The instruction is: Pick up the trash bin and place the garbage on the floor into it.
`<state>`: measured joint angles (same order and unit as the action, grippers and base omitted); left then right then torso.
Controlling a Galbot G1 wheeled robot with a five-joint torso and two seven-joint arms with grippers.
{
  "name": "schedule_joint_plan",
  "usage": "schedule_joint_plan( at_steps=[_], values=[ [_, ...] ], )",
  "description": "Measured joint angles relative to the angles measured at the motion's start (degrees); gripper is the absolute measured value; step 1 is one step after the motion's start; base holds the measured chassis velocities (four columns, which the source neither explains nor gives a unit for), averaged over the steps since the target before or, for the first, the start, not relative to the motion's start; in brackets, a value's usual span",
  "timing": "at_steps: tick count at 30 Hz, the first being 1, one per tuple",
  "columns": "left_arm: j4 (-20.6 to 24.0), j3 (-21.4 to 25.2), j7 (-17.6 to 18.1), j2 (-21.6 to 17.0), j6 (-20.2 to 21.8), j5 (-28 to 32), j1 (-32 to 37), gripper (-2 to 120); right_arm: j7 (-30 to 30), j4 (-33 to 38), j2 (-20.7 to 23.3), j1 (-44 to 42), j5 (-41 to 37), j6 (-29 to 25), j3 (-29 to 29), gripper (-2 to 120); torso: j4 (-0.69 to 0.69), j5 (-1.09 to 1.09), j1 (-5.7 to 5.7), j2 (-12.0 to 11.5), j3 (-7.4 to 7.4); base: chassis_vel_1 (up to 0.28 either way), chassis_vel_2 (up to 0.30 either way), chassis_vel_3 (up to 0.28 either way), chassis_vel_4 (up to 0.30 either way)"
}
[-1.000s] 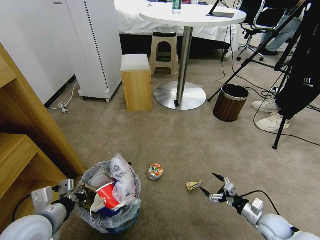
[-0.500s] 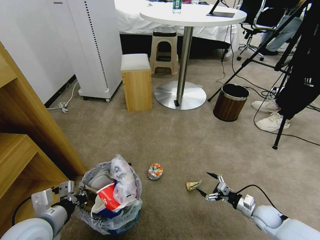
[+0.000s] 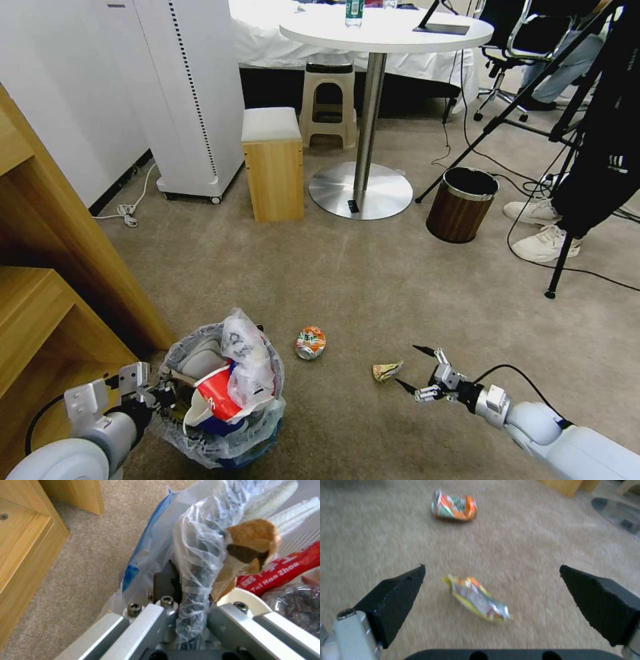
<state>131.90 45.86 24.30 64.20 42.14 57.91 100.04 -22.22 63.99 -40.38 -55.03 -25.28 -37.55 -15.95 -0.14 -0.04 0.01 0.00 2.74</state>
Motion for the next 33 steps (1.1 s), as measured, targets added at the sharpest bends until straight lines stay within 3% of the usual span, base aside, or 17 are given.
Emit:
schedule_joint_plan(
  at_steps=[12, 33],
  values=[
    [-0.8, -0.8, -1.4, 1.5, -0.1, -2.4, -0.6, 0, -2.2, -10.3, -3.9, 3.9, 3.6, -1.3, 0.7, 100, 0.01, -0.02, 0.0, 0.0, 0.0, 0.0, 0.0, 0.0, 0.0],
    [-0.4, -1.1, -2.6, 1.0, -0.3, -3.9, 0.0, 0, -3.2, -21.4, -12.0, 11.4, 7.8, -1.6, -2.1, 100, 0.0, -0.01, 0.0, 0.0, 0.0, 0.0, 0.0, 0.0, 0.0]
  ],
)
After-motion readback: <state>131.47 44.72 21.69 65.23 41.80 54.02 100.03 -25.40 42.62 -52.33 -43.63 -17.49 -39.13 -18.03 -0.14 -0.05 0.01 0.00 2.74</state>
